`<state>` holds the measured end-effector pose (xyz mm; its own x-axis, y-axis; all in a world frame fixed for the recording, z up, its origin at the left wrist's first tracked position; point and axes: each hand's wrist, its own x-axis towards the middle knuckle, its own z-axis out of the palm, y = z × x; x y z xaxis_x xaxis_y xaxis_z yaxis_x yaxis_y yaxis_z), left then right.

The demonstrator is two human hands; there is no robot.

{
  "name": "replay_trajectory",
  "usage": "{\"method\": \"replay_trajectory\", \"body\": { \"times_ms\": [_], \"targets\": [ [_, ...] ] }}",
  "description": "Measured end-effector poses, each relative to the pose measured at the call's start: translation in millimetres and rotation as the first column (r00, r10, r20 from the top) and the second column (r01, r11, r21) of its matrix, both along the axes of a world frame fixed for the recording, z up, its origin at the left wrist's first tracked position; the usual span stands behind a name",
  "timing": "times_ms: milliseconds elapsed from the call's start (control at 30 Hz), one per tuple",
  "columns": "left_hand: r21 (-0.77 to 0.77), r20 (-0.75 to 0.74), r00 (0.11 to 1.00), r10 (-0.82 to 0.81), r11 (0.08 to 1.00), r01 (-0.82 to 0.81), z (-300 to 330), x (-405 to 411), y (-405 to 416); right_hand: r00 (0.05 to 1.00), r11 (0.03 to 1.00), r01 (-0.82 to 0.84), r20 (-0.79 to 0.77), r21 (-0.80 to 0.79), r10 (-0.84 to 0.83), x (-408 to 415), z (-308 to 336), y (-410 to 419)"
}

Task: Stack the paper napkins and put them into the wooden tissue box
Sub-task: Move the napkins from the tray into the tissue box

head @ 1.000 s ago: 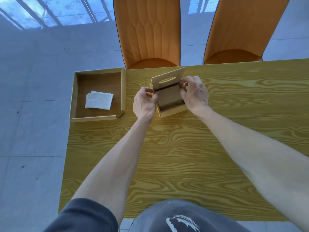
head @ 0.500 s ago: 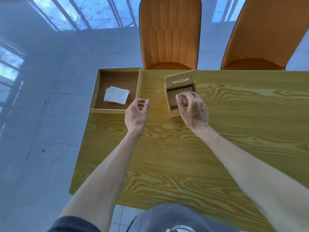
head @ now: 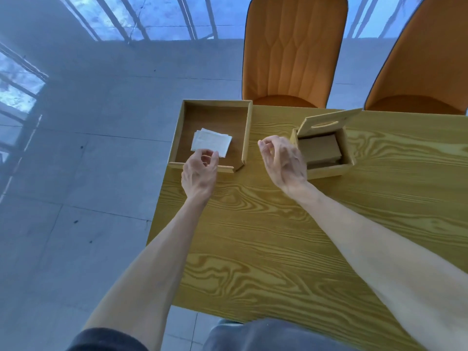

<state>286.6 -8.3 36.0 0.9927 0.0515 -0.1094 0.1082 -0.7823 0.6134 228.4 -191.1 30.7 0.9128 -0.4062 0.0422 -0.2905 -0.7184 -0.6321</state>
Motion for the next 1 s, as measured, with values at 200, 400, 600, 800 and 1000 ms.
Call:
{"method": "replay_trajectory", "body": {
  "times_ms": [200,400,600,800,1000],
  "targets": [
    [-0.004,-0.042,0.998,-0.043,0.999,0.043,-14,45,21,0.999,0.996,-0.011,-0.034,0.084,0.014,46,-4,39],
    [0.012,-0.194,0.977,-0.089,0.996,0.093,-31,85,31,0.978,0.975,0.068,-0.208,0.209,-0.024,87,-12,69],
    [0.000,-0.376,0.919,-0.117,0.992,0.127,-37,108,30,0.845,0.849,0.382,-0.510,0.364,-0.162,116,-19,89],
    [-0.072,-0.424,0.901,-0.094,0.995,0.070,-40,127,25,0.819,0.711,0.495,-0.541,0.499,-0.191,134,-29,94],
    [-0.171,-0.499,0.865,-0.050,0.984,-0.041,-46,138,28,0.765,0.541,0.619,-0.595,0.570,-0.247,141,-36,91]
  ]
}}
